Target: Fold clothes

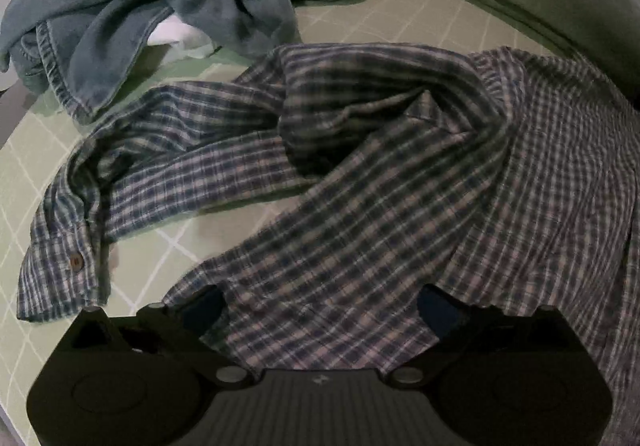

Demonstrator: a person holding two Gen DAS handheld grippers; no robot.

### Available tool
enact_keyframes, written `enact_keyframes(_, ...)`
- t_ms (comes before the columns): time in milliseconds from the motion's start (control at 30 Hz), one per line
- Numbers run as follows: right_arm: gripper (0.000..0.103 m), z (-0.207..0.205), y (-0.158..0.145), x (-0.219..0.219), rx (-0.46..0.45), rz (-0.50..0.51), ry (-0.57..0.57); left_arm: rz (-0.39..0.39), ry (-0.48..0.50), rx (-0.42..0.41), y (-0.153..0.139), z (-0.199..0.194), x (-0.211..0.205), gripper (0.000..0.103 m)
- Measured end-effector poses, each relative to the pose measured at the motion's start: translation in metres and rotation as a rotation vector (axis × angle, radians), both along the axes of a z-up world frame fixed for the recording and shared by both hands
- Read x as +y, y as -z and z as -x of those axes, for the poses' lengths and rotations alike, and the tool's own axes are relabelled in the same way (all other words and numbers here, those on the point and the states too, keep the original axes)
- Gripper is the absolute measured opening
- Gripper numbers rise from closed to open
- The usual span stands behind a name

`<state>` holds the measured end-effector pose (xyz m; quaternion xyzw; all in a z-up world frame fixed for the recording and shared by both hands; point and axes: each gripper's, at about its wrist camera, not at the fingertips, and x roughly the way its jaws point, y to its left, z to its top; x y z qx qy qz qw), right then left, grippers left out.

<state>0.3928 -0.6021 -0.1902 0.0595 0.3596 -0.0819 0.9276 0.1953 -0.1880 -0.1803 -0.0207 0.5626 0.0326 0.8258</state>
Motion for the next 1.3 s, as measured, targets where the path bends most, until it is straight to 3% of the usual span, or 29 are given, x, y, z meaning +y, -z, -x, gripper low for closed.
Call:
enact_keyframes(67, 0.022, 0.003, 0.003, 0.001, 0.032, 0.045, 0.015, -0.007, -0.009, 0.009, -0.001, 0.000, 0.000, 0.103)
enact_keyframes(133, 0.062, 0.018, -0.003, 0.003, 0.036, 0.097, 0.031, -0.026, -0.006, -0.001, -0.006, 0.004, 0.001, 0.103)
enact_keyframes(200, 0.086, 0.045, -0.015, 0.005, 0.015, 0.124, 0.042, -0.046, 0.001, -0.022, -0.013, 0.009, 0.002, 0.103)
enact_keyframes(300, 0.101, 0.104, -0.029, 0.005, 0.012, 0.084, 0.030, -0.043, -0.006, -0.064, -0.030, 0.020, 0.006, 0.103)
enact_keyframes(433, 0.102, 0.200, -0.034, 0.011, 0.065, -0.011, 0.030, -0.033, -0.003, -0.137, -0.060, 0.038, 0.008, 0.103)
enact_keyframes(567, 0.102, 0.277, -0.010, 0.040, 0.146, -0.120, 0.056, -0.041, 0.022, -0.201, -0.087, 0.060, 0.000, 0.103)
enact_keyframes(667, 0.103, 0.324, 0.005, 0.063, 0.173, -0.116, 0.028, -0.071, 0.037, -0.218, -0.099, 0.084, -0.006, 0.103)
enact_keyframes(800, 0.103, 0.351, 0.011, 0.094, 0.149, -0.001, -0.043, -0.116, 0.049, -0.229, -0.107, 0.125, -0.001, 0.103)
enact_keyframes(967, 0.103, 0.366, 0.011, 0.111, 0.142, 0.017, -0.019, -0.109, 0.057, -0.191, -0.093, 0.148, 0.028, 0.103)
enact_keyframes(1133, 0.103, 0.367, 0.011, 0.133, 0.163, 0.006, 0.092, -0.068, 0.085, -0.163, -0.082, 0.137, 0.068, 0.103)
enact_keyframes(1300, 0.103, 0.378, 0.016, 0.159, 0.102, 0.025, 0.193, -0.062, 0.130, -0.143, -0.070, 0.110, 0.104, 0.103)
